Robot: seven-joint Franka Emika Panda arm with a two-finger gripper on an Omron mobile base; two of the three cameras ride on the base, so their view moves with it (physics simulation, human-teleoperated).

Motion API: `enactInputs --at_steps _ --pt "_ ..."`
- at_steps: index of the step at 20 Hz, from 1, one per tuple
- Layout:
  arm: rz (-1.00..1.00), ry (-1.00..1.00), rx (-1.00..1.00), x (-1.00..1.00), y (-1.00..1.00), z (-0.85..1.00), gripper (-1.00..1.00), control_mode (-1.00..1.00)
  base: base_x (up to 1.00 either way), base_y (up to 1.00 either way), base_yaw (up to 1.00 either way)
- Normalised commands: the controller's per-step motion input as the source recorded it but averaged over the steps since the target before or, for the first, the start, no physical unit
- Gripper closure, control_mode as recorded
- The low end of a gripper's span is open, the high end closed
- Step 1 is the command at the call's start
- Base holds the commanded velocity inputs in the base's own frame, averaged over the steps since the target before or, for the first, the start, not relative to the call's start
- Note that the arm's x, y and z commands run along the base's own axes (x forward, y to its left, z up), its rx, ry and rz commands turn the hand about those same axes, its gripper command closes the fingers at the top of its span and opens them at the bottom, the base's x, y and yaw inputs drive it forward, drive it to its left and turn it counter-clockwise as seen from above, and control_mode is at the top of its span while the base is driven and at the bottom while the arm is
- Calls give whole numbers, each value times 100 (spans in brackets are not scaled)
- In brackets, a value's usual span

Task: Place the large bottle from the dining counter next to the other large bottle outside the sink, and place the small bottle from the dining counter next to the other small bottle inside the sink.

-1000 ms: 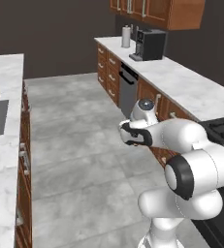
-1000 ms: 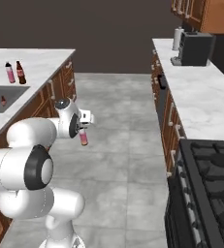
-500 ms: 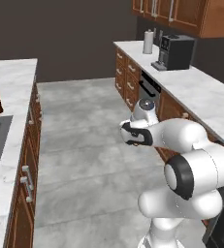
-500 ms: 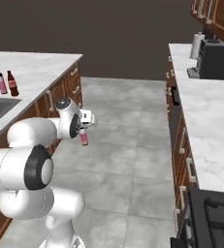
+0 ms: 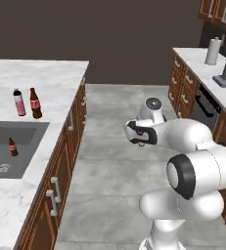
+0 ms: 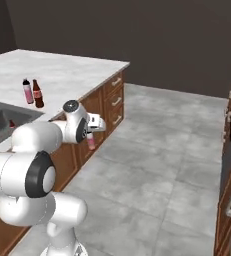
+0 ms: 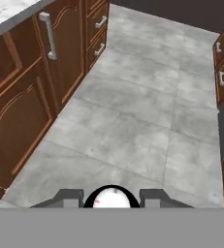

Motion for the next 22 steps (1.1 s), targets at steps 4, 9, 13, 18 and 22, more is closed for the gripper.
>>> enactInputs --at_steps 4,9,13,18,22 --pt "0 0 0 0 0 0 100 100 42 -28 54" --pt "0 0 0 0 0 0 100 100 20 -47 53" --pt "0 0 0 0 0 0 100 100 32 -55 50" --pt "0 0 0 0 0 0 100 100 46 -59 43" --pt "0 0 0 0 0 0 100 100 40 -61 42"
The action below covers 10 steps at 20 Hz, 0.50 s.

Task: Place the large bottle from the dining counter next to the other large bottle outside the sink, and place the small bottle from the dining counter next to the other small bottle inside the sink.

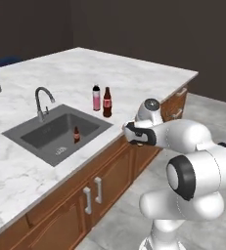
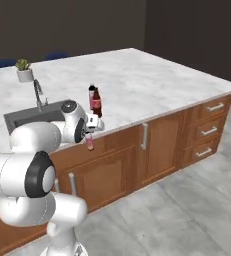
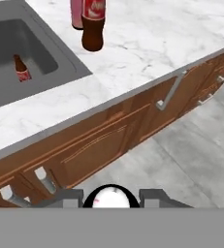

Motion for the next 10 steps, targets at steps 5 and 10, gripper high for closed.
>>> enactInputs --at_steps 5,10 --pt "0 0 0 0 0 0 100 100 22 -47 42" --pt "0 0 0 0 0 0 100 100 20 -41 45"
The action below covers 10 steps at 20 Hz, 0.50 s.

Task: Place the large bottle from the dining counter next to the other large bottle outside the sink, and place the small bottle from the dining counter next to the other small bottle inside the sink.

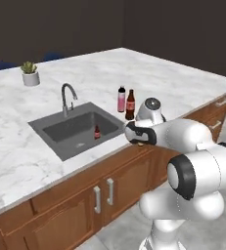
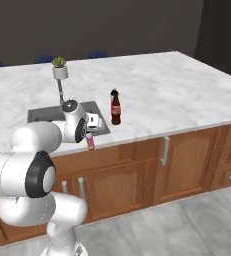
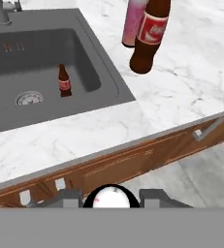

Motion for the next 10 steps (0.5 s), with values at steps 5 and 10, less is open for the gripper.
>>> enactInputs --at_steps 5,10 --pt "0 0 0 0 0 0 100 100 16 -38 45" --pt "0 0 0 0 0 0 100 100 18 -35 43"
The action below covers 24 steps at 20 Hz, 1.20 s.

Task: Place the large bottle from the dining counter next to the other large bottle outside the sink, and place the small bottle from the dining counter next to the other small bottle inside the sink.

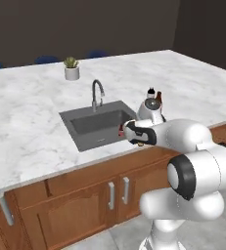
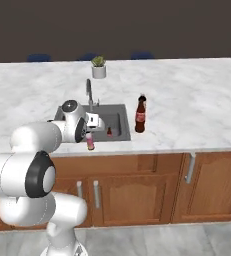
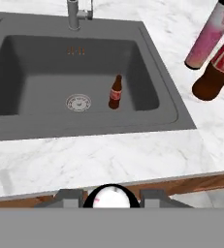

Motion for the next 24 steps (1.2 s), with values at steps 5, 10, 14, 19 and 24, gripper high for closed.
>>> enactInputs --at_steps 5,10,14,19,24 --pt "0 0 0 0 0 0 100 100 19 -29 41" --pt "0 0 0 0 0 0 100 100 16 -27 38" --pt "0 0 0 0 0 0 100 100 1 -22 23" --pt "0 0 0 0 0 0 100 100 0 -19 3" --pt "0 0 0 0 0 0 100 100 0 -36 0"
